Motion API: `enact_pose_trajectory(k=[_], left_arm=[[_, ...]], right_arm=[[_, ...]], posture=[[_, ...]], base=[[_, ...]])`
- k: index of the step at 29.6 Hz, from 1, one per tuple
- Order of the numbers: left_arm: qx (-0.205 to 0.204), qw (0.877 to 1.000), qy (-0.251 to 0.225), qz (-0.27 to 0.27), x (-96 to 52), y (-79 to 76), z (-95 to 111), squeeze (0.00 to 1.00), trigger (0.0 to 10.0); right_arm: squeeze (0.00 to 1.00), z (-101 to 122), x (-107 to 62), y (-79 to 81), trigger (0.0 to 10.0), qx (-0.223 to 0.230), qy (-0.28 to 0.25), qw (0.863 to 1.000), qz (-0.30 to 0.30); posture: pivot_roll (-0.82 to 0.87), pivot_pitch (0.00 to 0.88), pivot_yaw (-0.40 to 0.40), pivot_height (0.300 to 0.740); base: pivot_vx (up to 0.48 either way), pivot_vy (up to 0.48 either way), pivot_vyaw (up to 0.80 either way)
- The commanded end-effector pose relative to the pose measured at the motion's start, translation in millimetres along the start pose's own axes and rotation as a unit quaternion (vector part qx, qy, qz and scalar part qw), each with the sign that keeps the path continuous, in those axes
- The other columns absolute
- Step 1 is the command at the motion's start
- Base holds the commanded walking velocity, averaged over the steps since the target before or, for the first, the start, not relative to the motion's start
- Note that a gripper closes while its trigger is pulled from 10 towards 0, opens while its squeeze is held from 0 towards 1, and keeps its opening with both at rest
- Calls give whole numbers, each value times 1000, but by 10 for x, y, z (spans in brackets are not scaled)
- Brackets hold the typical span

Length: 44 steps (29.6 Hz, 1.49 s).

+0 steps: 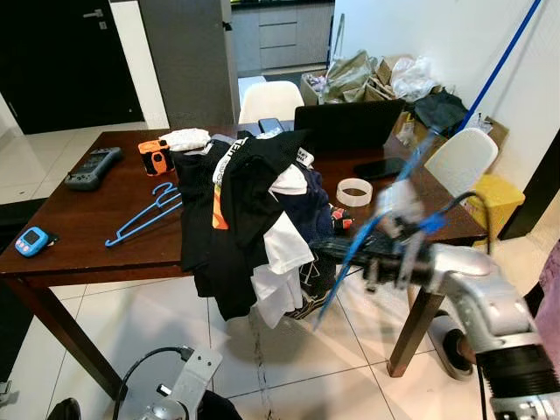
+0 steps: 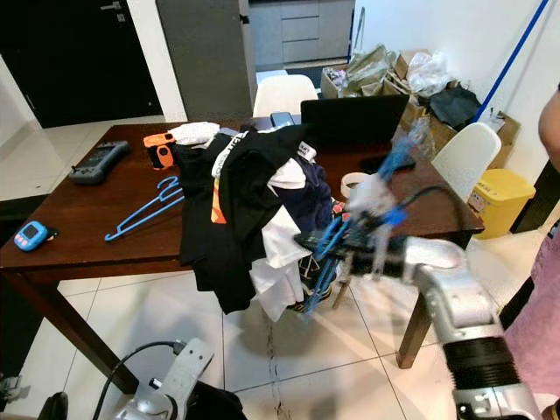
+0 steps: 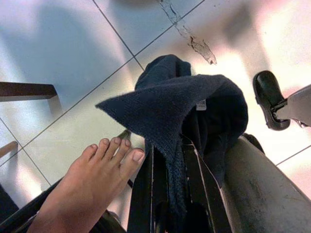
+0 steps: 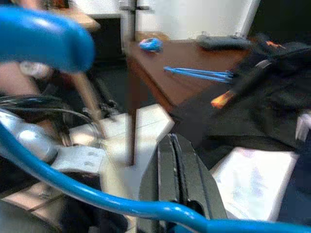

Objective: Hang hanger

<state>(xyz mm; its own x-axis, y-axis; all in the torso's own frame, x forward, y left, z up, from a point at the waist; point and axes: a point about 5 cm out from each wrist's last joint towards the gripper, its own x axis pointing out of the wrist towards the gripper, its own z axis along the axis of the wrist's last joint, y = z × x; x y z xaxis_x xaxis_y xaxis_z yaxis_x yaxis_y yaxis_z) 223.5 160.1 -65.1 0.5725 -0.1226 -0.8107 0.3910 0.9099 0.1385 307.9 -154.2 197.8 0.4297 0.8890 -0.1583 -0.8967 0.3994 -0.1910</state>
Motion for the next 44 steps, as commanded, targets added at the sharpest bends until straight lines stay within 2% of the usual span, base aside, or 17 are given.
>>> enact_pose_trajectory(k=[1,2,4,6,8,23,28,29,32,37,44], left_arm=[[4,1000,-5,3,-8,43,3,0,10000],[4,1000,-5,3,-8,43,3,0,10000],[4,1000,-6,1,-6,39,10,0,10000],[4,1000,-6,1,-6,37,12,0,10000],[4,1000,-6,1,-5,34,15,0,10000],[5,1000,-8,-1,-5,33,21,0,10000],[7,1000,-7,-2,-6,37,15,0,10000],[8,1000,-7,-2,-6,37,14,0,10000],[8,1000,-7,-2,-6,38,14,0,10000],[7,1000,-7,-3,-6,37,15,0,10000],[7,1000,-7,-4,-6,35,14,0,10000]], right_arm=[[0,51,32,-62,10000,-22,2,999,-30],[0,51,32,-62,10000,-22,2,999,-30],[0,84,58,-147,10000,-26,-7,997,-74],[0,106,64,-153,10000,-27,-11,996,-80],[0,133,69,-152,10000,-28,-18,996,-81],[0,326,152,-118,10000,-46,-36,994,-88],[0,322,176,-103,10000,-61,-20,994,-87],[0,260,189,-130,10000,-73,9,992,-101],[0,238,194,-140,10000,-76,18,991,-106],[0,248,195,-185,10000,-66,5,989,-135],[0,266,191,-200,10000,-65,0,988,-144]], posture=[[-1,0,24,740],[-1,0,24,740],[0,0,24,740],[0,0,24,740],[2,0,23,740],[-2,0,23,740],[-2,0,26,740],[-1,0,26,740],[-1,0,26,740],[1,0,26,740],[-1,0,28,740]], base=[[0,0,0],[0,0,0],[0,0,400],[0,0,800],[0,0,800],[0,0,0],[0,0,0],[326,0,0],[326,0,0],[335,0,0],[357,0,0]])
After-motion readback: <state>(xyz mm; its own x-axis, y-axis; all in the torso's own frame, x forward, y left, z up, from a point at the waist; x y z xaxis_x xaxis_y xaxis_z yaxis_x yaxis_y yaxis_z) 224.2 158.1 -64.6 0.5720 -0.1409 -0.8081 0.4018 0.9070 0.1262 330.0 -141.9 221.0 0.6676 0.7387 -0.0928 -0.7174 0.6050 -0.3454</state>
